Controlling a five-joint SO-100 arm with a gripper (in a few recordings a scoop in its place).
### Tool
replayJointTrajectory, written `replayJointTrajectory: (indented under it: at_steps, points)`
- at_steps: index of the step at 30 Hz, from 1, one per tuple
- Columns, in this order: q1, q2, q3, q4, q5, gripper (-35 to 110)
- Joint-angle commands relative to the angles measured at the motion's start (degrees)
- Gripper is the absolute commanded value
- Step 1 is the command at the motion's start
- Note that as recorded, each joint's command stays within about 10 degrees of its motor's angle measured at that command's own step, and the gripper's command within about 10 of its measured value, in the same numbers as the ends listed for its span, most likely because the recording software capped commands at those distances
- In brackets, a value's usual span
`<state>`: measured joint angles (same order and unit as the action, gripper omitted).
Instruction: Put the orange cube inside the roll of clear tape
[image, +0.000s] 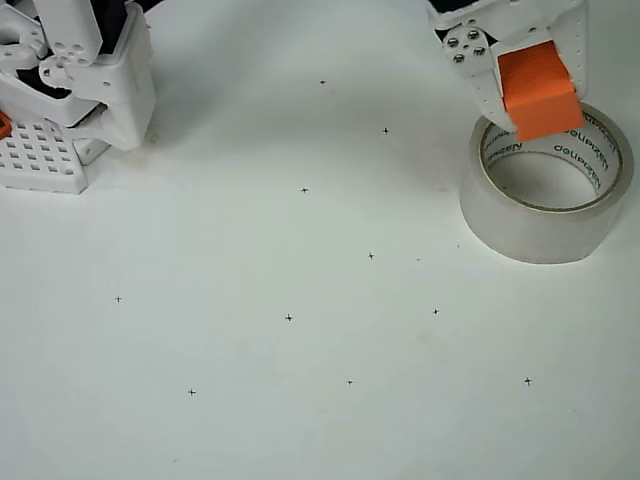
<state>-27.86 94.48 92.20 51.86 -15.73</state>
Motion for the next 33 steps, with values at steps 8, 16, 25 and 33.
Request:
replayJointTrajectory:
  at_steps: [8, 16, 25, 33]
  points:
    - [-1.23, -0.62, -5.71, 0.00, -0.88, 18]
    - [-1.49, -2.02, -7.47, 0.00, -2.81, 32]
    - [-1.49, -1.85, -8.61, 0.00, -5.01, 40]
    - [-0.62, -1.32, -8.44, 0.35, -5.27, 41]
